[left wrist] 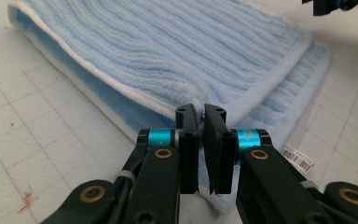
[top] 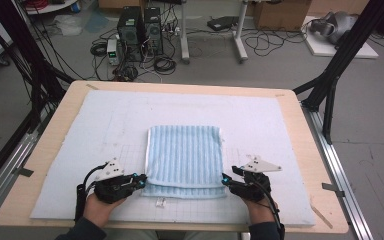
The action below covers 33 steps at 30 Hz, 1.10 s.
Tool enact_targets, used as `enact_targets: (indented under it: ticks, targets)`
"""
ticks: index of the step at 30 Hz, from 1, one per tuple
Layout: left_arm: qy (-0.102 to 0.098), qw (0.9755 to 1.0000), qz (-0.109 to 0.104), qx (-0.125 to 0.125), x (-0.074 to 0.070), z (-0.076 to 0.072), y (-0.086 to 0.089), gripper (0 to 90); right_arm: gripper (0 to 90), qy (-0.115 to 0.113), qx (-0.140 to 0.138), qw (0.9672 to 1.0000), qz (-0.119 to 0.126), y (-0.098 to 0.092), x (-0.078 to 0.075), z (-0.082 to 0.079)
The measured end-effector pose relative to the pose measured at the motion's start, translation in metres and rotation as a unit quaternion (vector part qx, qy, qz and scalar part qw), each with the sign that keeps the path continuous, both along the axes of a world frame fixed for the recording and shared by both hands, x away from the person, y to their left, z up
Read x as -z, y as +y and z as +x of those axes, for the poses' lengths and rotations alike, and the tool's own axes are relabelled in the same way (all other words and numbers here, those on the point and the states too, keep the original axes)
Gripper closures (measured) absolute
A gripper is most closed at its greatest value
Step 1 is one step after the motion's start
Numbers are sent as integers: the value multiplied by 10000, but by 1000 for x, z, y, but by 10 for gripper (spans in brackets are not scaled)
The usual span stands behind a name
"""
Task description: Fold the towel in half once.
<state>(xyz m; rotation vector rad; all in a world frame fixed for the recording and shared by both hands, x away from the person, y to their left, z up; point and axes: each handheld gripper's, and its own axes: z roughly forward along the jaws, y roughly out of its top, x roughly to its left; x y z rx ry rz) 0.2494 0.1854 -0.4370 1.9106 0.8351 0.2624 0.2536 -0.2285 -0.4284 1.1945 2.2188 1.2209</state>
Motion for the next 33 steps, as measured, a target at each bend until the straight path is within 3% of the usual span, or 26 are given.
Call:
enact_targets:
  ticks: [4,8,11,14,16,28,33]
  targets:
    - [28,9996,-269,-35,-3,1,2,840,501,189,-279,9994,-89,2,5,-4]
    - [40,9994,-333,-67,-4,1,4,842,587,339,-550,9973,-356,13,12,-6]
    - [33,9994,-340,-83,-4,1,4,842,644,440,-549,9963,-495,16,16,-5]
    - [43,9994,-336,-62,-3,1,4,842,776,355,-547,9963,-555,16,17,-6]
    - [42,9994,-345,-69,-3,1,3,842,805,312,-568,9959,-624,16,16,-7]
    - [36,9986,-524,-22,-8,-2,6,842,805,74,-571,9963,-634,16,3,-10]
    - [71,9986,-520,28,-8,-3,5,842,801,100,-575,9961,-658,13,2,-10]
